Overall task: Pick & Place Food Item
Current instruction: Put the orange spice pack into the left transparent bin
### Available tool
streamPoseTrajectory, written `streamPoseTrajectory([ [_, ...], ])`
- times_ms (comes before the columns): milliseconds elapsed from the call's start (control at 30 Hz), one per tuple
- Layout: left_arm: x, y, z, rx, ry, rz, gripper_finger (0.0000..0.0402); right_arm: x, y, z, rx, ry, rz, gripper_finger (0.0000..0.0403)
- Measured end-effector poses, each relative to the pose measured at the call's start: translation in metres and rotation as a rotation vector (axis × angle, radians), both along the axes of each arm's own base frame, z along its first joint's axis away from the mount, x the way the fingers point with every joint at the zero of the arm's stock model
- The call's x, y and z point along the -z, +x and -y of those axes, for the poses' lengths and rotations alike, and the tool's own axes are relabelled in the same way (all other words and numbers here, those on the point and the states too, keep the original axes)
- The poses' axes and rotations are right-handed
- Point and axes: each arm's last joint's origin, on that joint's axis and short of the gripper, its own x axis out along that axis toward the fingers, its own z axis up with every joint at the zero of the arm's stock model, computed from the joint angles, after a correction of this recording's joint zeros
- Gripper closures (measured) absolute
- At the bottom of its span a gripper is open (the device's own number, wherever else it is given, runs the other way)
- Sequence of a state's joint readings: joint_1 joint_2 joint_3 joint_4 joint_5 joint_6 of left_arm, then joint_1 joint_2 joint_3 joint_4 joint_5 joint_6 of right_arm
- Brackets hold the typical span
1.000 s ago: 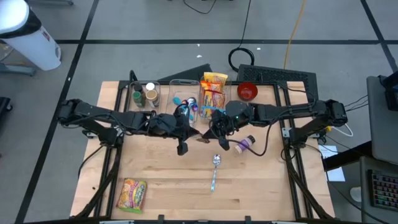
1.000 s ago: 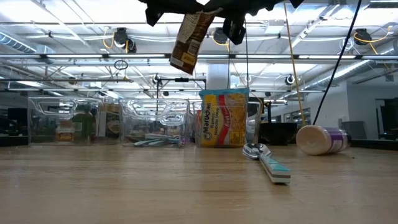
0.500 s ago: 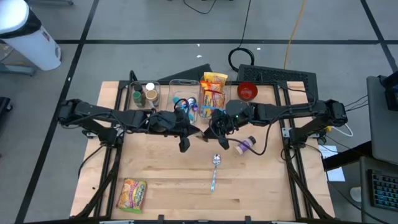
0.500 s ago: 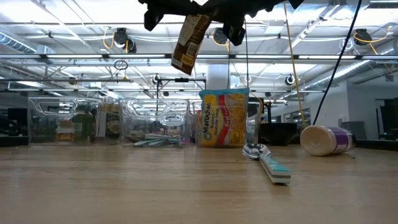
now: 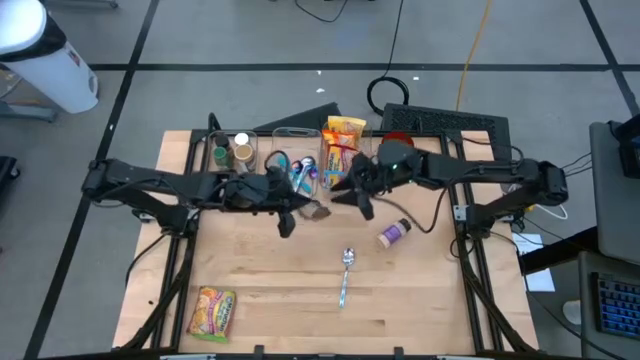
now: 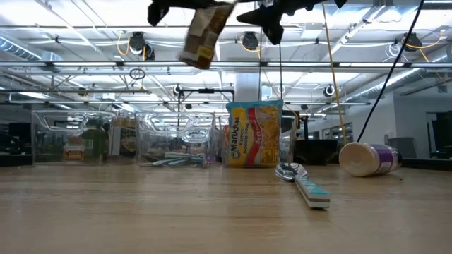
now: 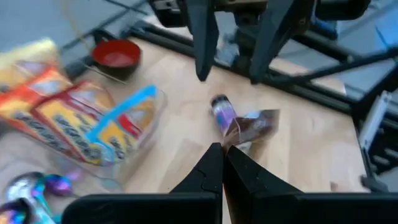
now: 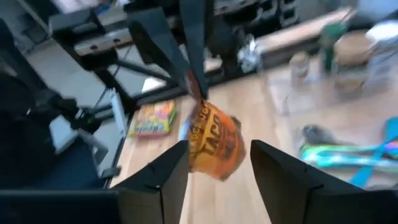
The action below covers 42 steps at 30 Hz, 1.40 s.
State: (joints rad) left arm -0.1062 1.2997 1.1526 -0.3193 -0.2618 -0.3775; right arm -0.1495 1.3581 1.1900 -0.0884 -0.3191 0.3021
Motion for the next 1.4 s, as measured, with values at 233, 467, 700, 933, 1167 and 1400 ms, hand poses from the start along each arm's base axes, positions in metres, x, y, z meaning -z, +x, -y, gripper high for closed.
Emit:
streamPoseTrajectory([
  [233, -0.022, -0.041, -0.008, -0.134, 0.008, 0.009, 0.0401, -0.011, -0.016, 0.02, 0.075, -0.01, 0.018, 0.0235],
  [467, -0.041, -0.095, -0.011, -0.294, 0.022, 0.064, 0.0401, -0.013, -0.019, 0.028, 0.108, -0.006, 0.021, 0.0232],
  [700, -0.015, -0.136, -0.008, -0.403, -0.037, 0.167, 0.0401, 0.0, -0.02, 0.029, 0.112, 0.009, -0.003, 0.0237],
  [933, 0.019, -0.159, -0.006, -0.508, -0.076, 0.263, 0.0401, 0.017, -0.02, 0.028, 0.127, 0.057, -0.033, 0.0236],
  [1167, 0.048, -0.174, -0.01, -0.642, -0.089, 0.322, 0.0401, 0.028, -0.022, 0.027, 0.137, 0.093, -0.068, 0.024],
  [1400, 0.075, -0.181, -0.013, -0.751, -0.084, 0.359, 0.0401, 0.036, -0.021, 0.028, 0.154, 0.142, -0.02, 0.0237],
])
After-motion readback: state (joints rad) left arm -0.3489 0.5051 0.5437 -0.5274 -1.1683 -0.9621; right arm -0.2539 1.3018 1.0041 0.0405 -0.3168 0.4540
